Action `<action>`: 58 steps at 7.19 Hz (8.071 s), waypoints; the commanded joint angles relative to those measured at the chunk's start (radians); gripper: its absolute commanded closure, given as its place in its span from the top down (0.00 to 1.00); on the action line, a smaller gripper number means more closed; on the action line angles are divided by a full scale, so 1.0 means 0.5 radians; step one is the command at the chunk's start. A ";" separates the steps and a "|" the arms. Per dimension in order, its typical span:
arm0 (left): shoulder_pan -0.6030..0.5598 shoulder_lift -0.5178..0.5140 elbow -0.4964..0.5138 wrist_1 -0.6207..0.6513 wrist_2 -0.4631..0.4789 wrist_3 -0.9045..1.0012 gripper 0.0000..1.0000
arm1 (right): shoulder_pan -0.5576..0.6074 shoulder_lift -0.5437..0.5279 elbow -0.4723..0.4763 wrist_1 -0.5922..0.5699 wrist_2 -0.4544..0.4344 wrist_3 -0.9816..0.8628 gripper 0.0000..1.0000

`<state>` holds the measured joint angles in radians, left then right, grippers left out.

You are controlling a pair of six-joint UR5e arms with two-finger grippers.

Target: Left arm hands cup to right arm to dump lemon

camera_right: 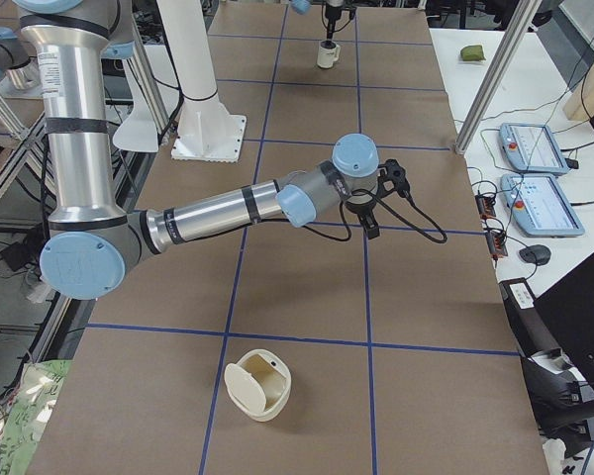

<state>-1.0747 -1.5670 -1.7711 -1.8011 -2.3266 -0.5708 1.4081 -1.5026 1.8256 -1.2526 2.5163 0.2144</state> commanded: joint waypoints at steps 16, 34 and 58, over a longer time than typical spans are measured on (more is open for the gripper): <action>0.345 -1.928 0.827 0.319 -0.124 -2.178 0.00 | -1.871 0.738 0.089 0.588 -2.617 0.529 0.99; 0.453 -1.999 0.714 0.206 -0.338 -2.218 0.00 | -1.982 0.867 -0.003 0.542 -2.839 0.516 0.99; 0.382 -1.873 0.431 0.154 -0.134 -2.126 1.00 | -1.872 0.705 0.058 0.532 -2.830 0.908 0.00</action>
<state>-0.8699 -2.5068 -1.5547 -1.7253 -2.4590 -1.6493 0.4464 -1.1033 1.8407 -0.9864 1.1007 0.6051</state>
